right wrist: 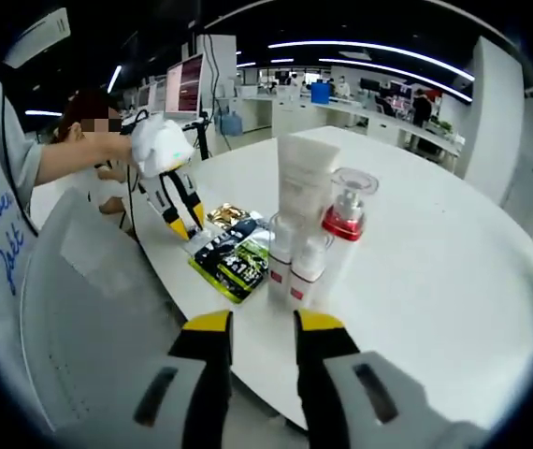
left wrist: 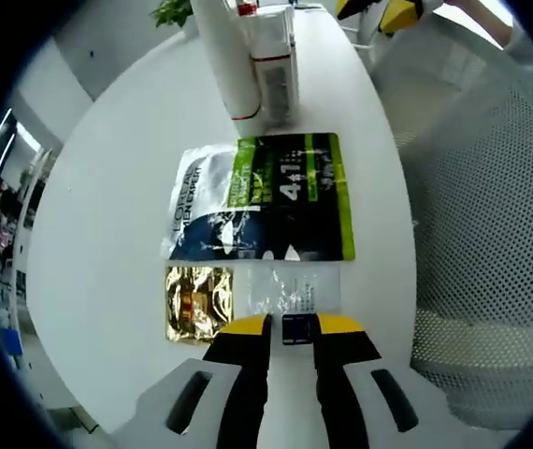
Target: Arrange the skincare products in the storage area until every visible bottle or jar stands upright without overlapping.
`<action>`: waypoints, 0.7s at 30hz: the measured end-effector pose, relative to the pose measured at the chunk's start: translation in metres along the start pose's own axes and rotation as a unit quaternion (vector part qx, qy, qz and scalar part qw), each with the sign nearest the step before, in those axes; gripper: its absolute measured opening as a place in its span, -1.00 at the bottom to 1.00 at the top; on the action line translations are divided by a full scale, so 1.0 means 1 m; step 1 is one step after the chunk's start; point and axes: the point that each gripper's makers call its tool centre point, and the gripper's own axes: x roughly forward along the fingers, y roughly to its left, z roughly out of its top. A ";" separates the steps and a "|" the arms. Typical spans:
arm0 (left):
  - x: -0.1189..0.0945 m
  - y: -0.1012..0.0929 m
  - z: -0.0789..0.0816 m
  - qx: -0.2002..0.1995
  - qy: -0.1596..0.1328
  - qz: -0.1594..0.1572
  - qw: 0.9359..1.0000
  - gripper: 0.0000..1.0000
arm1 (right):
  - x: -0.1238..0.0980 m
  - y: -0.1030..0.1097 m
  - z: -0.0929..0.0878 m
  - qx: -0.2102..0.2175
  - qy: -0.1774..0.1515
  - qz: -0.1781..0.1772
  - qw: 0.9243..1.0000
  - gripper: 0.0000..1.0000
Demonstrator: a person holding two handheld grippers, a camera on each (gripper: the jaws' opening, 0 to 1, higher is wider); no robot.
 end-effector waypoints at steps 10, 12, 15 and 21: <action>-0.008 0.004 0.005 0.009 -0.005 0.007 1.000 -0.66 | -0.001 0.000 0.001 -0.001 -0.001 0.000 1.000 -0.47; -0.010 0.004 0.008 0.008 -0.009 0.009 1.000 -0.67 | 0.000 0.000 0.002 -0.002 -0.001 0.001 1.000 -0.47; -0.015 0.006 0.012 0.004 -0.017 0.015 1.000 -0.67 | 0.001 0.001 0.003 -0.004 -0.002 0.002 1.000 -0.47; -0.028 0.007 0.026 -0.044 -0.063 0.028 0.997 -0.65 | 0.001 -0.003 0.003 -0.003 -0.004 0.000 1.000 -0.46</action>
